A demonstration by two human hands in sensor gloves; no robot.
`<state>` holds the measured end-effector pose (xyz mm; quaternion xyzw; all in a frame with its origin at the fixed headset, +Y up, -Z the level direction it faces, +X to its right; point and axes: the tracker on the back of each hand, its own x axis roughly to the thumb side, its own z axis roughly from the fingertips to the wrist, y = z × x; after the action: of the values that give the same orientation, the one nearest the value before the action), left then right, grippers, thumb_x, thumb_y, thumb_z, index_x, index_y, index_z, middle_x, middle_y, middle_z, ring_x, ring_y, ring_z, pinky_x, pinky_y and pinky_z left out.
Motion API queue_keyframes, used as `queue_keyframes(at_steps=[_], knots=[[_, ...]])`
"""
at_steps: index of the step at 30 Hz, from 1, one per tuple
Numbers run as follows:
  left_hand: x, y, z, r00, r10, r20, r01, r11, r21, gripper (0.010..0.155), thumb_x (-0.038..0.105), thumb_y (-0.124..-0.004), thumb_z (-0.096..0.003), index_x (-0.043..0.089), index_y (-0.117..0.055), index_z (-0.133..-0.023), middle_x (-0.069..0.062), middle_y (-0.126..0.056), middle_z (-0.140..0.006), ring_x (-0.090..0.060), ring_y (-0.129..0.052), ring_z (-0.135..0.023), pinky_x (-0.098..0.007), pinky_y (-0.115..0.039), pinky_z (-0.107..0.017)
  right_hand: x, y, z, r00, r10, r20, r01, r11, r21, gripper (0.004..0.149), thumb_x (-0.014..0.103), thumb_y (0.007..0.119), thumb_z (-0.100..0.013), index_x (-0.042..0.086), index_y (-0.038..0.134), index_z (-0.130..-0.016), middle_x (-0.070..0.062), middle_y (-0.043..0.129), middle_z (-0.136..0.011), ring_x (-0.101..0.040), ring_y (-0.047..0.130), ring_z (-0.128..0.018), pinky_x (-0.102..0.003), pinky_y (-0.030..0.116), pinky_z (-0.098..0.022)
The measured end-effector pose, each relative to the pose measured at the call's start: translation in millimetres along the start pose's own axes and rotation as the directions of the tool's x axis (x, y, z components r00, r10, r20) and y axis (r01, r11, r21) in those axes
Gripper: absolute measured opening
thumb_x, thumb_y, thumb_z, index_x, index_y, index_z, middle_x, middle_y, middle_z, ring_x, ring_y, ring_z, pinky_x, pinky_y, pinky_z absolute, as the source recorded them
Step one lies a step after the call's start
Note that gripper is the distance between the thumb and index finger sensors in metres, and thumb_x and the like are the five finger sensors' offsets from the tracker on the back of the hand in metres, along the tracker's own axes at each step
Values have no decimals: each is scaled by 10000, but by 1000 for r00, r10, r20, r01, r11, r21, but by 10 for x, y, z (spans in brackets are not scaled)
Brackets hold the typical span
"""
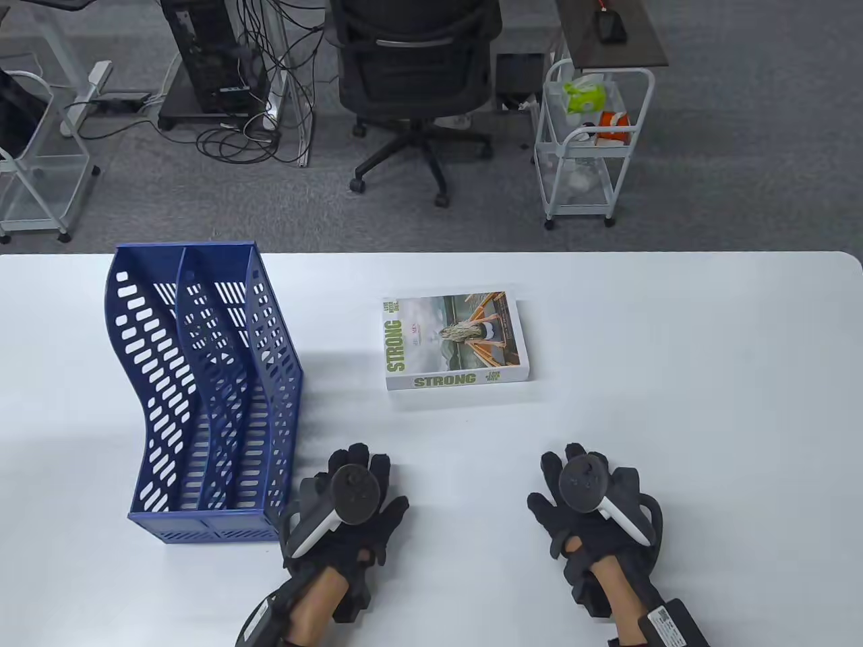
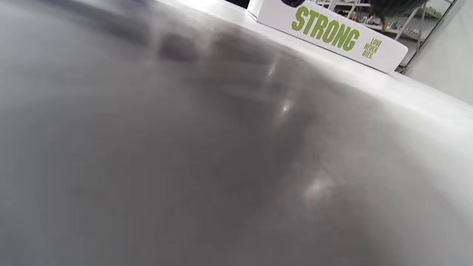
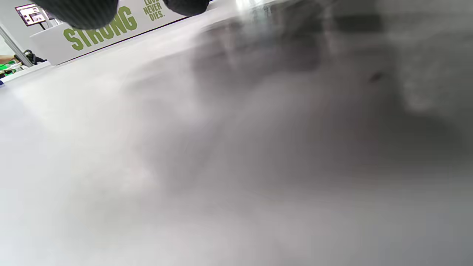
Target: Insert the book into the document holder
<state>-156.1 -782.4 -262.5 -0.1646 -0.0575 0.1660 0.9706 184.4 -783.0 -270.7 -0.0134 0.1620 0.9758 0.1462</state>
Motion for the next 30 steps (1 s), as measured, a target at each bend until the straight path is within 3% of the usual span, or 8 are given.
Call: queue_keyframes(at_steps=[6,23,28,30], knots=[[-2,27,27,1000,-2,-1,2,999,38,732,634,-587,-494,342,-282,-1092,-23,-140,-1195,-365,-173,-1131,-626,-261,-799,-49,-71,44,999,-37,-4,36,997,-61,748,573,630,-473,323,292,-1092,-63,84,-1177,-389,5,-1084,-651,146,-770],[-22,24,16,998,68,13,-68,998,12,735,639,-583,-493,343,-276,-1091,-35,-176,-1198,-373,-222,-1131,-624,-294,-801,-71,-50,13,998,-63,6,63,997,-45,747,575,628,-472,318,302,-1093,-81,106,-1179,-403,51,-1092,-657,160,-769],[-46,106,-112,997,82,-8,-82,997,1,739,651,-574,-493,351,-260,-1091,-35,-197,-1202,-375,-218,-1132,-621,-309,-804,-64,-137,-48,995,-96,21,97,994,-52,750,573,631,-474,314,298,-1094,-90,130,-1185,-416,71,-1096,-665,158,-765],[-38,193,-188,985,170,-22,-170,986,5,744,652,-573,-494,347,-251,-1092,-45,-212,-1203,-382,-224,-1132,-623,-320,-804,-35,-198,-102,994,-101,34,103,993,-63,754,575,631,-475,313,295,-1096,-98,156,-1191,-422,89,-1100,-671,162,-764]])
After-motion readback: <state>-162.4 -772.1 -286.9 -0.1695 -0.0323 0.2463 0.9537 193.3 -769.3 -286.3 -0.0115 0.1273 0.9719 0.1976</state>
